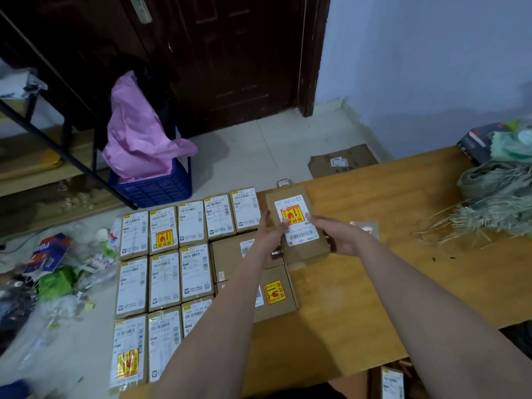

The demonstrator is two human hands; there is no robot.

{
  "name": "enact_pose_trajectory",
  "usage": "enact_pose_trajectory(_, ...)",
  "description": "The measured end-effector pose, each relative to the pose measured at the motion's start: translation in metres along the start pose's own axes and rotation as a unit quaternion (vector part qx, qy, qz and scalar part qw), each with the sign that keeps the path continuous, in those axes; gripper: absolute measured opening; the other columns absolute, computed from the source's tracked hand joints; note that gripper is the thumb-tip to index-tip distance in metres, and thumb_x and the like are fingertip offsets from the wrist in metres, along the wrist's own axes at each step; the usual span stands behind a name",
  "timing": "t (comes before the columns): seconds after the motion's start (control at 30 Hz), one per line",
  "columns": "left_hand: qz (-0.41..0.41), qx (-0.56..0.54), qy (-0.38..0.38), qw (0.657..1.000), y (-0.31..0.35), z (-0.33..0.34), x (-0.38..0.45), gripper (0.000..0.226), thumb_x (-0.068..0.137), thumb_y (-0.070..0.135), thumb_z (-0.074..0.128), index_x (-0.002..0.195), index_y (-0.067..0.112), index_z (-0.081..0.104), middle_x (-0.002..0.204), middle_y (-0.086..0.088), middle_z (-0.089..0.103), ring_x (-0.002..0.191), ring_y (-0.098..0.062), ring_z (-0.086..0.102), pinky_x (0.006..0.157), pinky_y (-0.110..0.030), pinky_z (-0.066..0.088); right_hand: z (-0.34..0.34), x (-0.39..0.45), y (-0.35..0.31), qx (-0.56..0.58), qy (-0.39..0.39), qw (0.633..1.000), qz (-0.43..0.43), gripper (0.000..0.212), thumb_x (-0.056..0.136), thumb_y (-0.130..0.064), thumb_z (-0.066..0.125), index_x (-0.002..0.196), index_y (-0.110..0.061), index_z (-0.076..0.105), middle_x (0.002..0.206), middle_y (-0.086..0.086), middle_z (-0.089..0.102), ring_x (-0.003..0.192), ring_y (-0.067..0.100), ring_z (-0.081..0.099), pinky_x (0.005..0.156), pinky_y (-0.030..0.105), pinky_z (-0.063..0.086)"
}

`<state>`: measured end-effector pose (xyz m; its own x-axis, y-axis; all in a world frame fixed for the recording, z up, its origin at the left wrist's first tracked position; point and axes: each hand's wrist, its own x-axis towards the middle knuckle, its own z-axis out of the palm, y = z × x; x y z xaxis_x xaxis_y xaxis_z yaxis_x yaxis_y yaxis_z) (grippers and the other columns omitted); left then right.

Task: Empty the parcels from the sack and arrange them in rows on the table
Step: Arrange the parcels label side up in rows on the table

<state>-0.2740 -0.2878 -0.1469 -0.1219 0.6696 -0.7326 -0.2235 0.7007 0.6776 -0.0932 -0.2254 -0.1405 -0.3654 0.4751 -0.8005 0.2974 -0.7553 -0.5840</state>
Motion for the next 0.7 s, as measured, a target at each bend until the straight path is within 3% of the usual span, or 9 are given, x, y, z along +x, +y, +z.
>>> enact_pose_trajectory(0.17,-0.009,-0.04,0.006,0.999,-0.005,-0.002,-0.01,0.099,0.085,0.03,0.075,0.149,0.044,0.001,0.13,-0.007,0.061,0.11,-0.028,0.062,0.091,-0.051,0.053,-0.006,-0.004,0.014,-0.038,0.011,0.999,0.028,0.06,0.082,-0.051,0.073,0.134,-0.029,0.052,0.126,0.001,0.065,0.114,0.027,0.061,0.099,0.053,0.048)
enact_pose_trajectory(0.3,-0.011,-0.114,0.012,0.993,-0.007,-0.006,-0.016,0.111,0.078,0.018,0.082,0.144,0.051,-0.001,0.129,-0.009,0.055,0.109,-0.034,0.06,0.084,-0.057,0.056,-0.014,-0.006,0.023,-0.003,0.028,0.999,0.046,0.071,0.073,-0.049,0.08,0.131,-0.022,0.049,0.131,0.014,0.052,0.111,0.039,0.057,0.091,0.059,0.05)
enact_pose_trajectory(0.43,0.005,-0.131,0.001,0.991,-0.01,-0.007,-0.019,0.126,0.072,0.015,0.086,0.144,0.053,-0.01,0.134,-0.008,0.051,0.113,-0.038,0.059,0.085,-0.058,0.055,-0.01,-0.009,0.018,0.066,0.02,0.998,-0.011,0.061,0.082,-0.027,0.079,0.133,-0.012,0.05,0.124,0.017,0.062,0.109,0.037,0.062,0.094,0.057,0.05)
enact_pose_trajectory(0.5,0.006,-0.118,-0.006,0.993,-0.01,-0.008,-0.022,0.126,0.074,0.023,0.085,0.145,0.052,-0.015,0.137,-0.011,0.049,0.11,-0.037,0.061,0.09,-0.055,0.054,-0.006,-0.012,0.013,0.095,0.044,0.994,-0.035,0.059,0.082,-0.022,0.078,0.133,-0.01,0.05,0.121,0.015,0.065,0.108,0.034,0.064,0.086,0.053,0.056)
enact_pose_trajectory(0.6,-0.002,-0.103,0.014,0.995,-0.007,-0.014,-0.022,0.108,0.075,0.046,0.08,0.146,0.05,-0.001,0.146,-0.01,0.038,0.121,-0.036,0.052,0.098,-0.055,0.048,-0.014,-0.012,0.008,0.119,0.113,0.985,-0.052,0.065,0.075,-0.036,0.084,0.13,-0.015,0.055,0.12,0.007,0.067,0.105,0.028,0.065,0.074,0.04,0.059)
enact_pose_trajectory(0.7,0.009,-0.075,0.046,0.996,-0.004,-0.026,-0.018,0.09,0.073,0.056,0.076,0.142,0.047,0.02,0.147,-0.007,0.037,0.129,-0.033,0.043,0.103,-0.057,0.041,-0.028,-0.015,0.001,0.102,0.152,0.981,-0.06,0.068,0.064,-0.05,0.086,0.12,-0.017,0.064,0.112,0.003,0.072,0.103,0.025,0.067,0.085,0.041,0.057)
